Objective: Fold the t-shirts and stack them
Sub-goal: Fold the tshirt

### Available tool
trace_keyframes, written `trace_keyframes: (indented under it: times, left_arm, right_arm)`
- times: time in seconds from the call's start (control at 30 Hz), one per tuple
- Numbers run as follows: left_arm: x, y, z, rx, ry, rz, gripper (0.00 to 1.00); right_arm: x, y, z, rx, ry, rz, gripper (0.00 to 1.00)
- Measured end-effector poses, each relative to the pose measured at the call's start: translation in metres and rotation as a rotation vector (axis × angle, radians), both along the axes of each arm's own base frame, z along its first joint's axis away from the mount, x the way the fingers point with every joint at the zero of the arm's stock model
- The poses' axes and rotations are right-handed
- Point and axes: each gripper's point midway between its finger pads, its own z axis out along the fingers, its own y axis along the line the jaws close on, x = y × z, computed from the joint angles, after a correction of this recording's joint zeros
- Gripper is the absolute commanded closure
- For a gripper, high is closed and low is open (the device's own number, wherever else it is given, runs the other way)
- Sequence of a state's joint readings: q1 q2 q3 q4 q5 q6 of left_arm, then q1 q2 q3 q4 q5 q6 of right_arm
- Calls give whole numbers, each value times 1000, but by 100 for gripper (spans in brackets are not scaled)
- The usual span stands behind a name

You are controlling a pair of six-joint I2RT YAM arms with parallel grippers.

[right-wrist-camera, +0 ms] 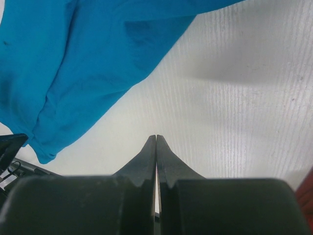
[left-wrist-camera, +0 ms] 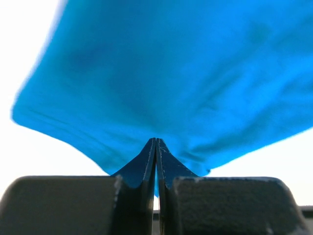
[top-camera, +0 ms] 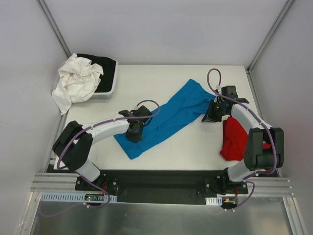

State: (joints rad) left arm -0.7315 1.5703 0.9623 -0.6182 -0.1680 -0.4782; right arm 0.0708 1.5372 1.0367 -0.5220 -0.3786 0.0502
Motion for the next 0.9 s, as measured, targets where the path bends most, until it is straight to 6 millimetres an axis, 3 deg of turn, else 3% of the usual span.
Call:
trace_keyframes:
  times: [0.3,0.47,0.7,0.9]
  left_arm:
    - [23,37,-1,46,-24,125,100]
    - [12,51,-19,48,20,163,100]
    - [10,40,-21,36,16,127,100]
    - [1,-1,-22,49,14,-18,100]
  right_arm:
    - [-3,-1,-1,-7,10,6,99]
    - [-3,-1,-1,-8,10,6,99]
    - [-3,-1,-1,-8,11,6,99]
    - [-3,-2,1,-10,2,5,99]
